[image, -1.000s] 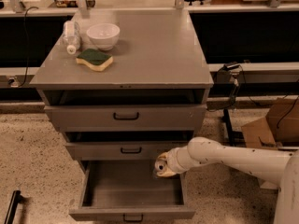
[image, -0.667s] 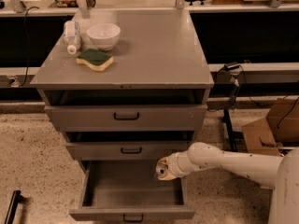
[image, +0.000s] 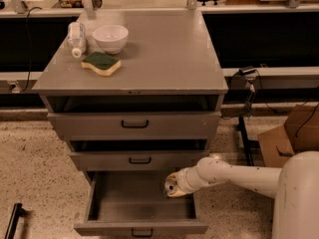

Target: Place redbull can into bottom drawer

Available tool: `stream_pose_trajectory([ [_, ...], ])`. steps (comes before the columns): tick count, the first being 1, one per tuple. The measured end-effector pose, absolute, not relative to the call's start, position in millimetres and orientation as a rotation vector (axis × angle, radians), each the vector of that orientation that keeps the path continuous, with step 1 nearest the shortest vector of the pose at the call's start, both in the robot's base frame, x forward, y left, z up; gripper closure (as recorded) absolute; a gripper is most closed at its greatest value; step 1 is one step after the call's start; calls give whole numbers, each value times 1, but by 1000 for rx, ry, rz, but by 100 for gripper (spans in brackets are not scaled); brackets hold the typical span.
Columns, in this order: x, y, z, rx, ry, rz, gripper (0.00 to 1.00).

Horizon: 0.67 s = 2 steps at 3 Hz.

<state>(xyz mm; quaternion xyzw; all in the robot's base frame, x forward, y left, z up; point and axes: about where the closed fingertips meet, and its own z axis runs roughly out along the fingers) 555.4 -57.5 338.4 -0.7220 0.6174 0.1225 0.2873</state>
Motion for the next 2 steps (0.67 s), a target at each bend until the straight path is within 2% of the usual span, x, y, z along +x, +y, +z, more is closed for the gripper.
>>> stream_pose_trajectory([
  [1, 554, -55, 311, -1938, 1645, 367, 83],
  [2, 552, -58, 286, -1927, 1662, 392, 59],
])
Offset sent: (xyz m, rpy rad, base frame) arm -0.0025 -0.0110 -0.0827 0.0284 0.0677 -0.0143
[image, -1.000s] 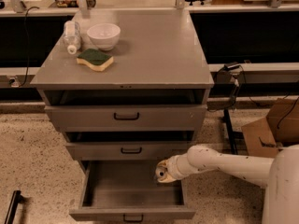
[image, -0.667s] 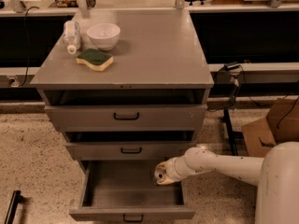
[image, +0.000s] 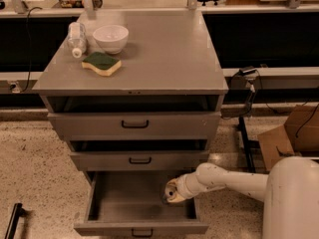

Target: Place redbull can into bottom drawer

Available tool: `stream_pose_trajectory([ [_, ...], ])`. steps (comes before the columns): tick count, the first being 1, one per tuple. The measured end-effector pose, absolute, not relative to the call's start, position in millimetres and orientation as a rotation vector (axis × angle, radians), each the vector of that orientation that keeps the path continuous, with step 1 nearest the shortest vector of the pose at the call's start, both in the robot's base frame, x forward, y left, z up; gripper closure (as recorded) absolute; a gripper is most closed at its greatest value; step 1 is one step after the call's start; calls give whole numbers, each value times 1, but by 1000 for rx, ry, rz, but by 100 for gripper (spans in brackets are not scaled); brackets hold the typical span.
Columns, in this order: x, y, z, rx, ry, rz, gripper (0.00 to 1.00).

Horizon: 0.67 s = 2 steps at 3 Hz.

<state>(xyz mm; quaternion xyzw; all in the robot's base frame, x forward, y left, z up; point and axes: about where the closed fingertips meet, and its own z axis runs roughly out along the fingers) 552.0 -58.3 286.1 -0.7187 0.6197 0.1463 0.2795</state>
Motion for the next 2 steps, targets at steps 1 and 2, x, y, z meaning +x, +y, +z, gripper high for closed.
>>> stream_pose_trajectory([
  [1, 551, -57, 270, -1955, 1674, 392, 36],
  [2, 550, -56, 258, -1985, 1693, 381, 13],
])
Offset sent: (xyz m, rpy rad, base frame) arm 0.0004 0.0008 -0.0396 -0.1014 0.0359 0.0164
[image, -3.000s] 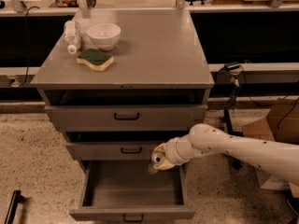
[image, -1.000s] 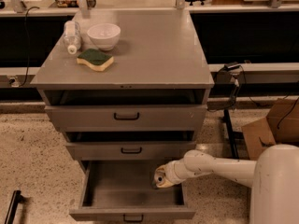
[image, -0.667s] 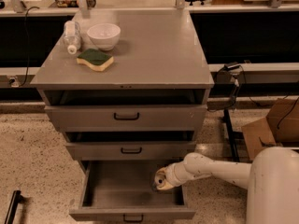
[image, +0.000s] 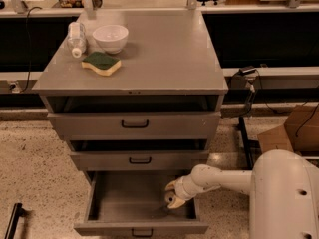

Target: Place redbull can into bottom drawer

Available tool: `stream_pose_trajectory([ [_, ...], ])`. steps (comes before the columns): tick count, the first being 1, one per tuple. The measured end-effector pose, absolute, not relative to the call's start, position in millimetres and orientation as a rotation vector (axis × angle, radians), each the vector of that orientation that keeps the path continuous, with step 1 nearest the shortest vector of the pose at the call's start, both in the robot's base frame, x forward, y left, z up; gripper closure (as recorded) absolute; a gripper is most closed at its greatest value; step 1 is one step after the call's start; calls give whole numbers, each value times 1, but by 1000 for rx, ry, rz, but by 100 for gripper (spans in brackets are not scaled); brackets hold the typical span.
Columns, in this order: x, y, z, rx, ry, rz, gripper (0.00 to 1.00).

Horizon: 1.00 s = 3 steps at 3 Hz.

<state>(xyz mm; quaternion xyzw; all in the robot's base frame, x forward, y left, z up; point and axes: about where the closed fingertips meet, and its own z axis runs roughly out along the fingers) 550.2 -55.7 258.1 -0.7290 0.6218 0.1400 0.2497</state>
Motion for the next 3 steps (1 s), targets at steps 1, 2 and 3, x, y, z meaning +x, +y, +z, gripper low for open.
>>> stream_pose_trajectory([
  [1, 549, -55, 257, -1986, 1693, 385, 0],
  [2, 548, -57, 261, -1950, 1684, 397, 0],
  [3, 544, -69, 271, -1841, 1667, 411, 0],
])
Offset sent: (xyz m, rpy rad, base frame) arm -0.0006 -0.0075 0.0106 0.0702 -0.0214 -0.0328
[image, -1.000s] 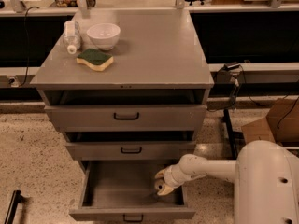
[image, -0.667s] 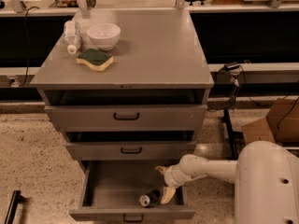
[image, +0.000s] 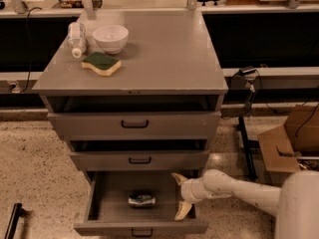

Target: Place redbull can into bottom drawer

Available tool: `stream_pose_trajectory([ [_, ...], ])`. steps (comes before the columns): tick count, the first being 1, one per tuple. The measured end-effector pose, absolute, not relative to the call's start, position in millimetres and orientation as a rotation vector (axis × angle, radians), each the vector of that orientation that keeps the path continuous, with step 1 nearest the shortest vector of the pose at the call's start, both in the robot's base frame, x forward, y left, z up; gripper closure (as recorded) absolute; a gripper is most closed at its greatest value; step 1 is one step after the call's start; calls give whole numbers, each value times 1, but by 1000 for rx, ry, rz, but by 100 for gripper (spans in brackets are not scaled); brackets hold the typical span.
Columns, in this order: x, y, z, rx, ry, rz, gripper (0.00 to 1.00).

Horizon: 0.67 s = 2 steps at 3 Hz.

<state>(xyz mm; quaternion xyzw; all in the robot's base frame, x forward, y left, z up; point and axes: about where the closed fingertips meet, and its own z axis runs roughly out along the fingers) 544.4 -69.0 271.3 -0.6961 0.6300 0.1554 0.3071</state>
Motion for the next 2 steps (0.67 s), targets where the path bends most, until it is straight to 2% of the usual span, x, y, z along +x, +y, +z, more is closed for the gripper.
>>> stream_pose_trajectory([
  [2, 535, -101, 281, -1731, 1620, 431, 0],
])
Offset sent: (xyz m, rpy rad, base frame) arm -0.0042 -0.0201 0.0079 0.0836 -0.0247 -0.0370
